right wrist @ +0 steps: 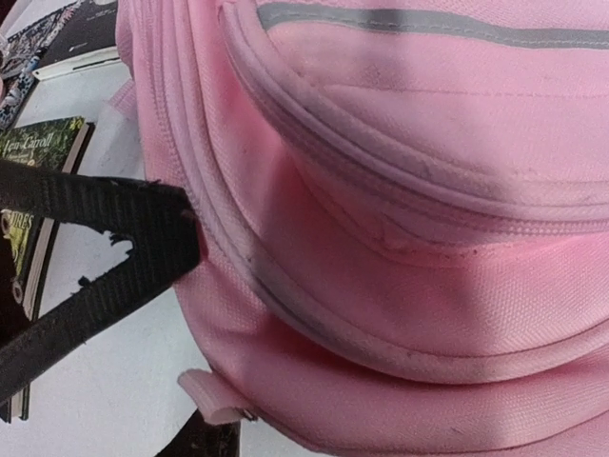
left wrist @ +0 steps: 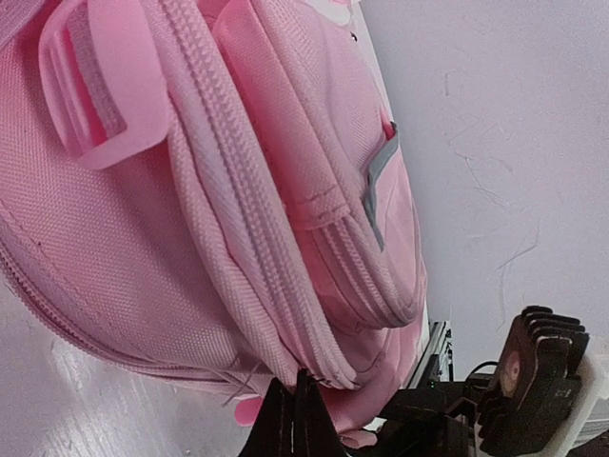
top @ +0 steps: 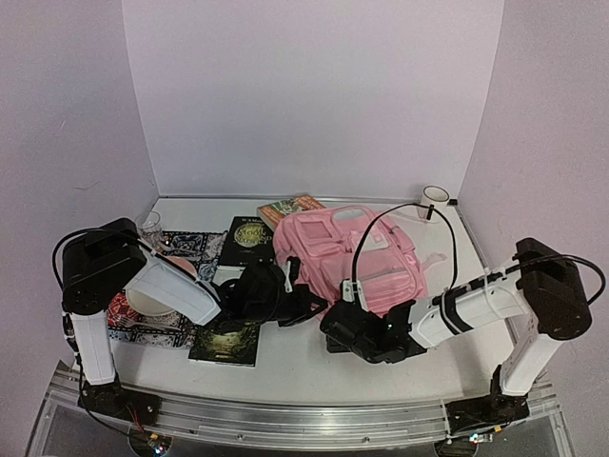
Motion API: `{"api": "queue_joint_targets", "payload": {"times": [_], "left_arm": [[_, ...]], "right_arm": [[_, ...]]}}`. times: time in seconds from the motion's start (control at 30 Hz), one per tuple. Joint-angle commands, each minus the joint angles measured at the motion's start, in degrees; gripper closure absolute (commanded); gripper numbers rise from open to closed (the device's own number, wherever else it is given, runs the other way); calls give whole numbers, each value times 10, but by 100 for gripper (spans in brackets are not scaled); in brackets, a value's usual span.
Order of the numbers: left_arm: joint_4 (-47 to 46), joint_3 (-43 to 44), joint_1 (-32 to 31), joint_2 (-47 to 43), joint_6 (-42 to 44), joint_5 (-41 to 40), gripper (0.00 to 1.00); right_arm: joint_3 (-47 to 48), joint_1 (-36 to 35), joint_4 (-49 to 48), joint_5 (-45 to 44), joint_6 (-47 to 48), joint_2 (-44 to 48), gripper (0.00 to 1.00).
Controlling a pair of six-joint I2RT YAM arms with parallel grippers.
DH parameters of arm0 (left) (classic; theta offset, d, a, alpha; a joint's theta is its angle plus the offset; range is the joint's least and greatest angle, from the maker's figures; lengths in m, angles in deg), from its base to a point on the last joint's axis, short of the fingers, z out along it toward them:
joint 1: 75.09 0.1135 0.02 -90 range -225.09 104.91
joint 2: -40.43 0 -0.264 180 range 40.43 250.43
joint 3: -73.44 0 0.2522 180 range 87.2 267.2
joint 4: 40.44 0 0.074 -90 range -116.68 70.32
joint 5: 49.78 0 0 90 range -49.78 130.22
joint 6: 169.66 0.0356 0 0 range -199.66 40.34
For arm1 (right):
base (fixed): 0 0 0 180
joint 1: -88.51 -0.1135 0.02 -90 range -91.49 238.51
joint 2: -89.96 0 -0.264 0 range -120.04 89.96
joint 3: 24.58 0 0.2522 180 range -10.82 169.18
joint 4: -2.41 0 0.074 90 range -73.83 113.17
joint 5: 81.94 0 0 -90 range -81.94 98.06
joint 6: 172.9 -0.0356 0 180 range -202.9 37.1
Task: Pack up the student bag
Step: Grab the largest pocket of the student bag.
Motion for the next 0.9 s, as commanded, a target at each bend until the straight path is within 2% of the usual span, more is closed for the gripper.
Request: {"api": "queue_joint_targets", "payload": {"times": [0.0, 0.17, 0.5, 0.87], "left_arm": [[-26, 40, -5, -15, -10, 19, 100], [-26, 40, -10, -25, -12, 17, 100], [-25, 38, -11, -46, -14, 11, 100], [-12, 20, 0, -65, 14, -21, 100]], "right_arm": [[27, 0, -2, -54, -23, -27, 59], [26, 0, -1, -80, -34, -39, 66], [8, 4, 9, -103, -41, -38, 100], [-45, 6, 74, -14, -3, 72, 100]]}}
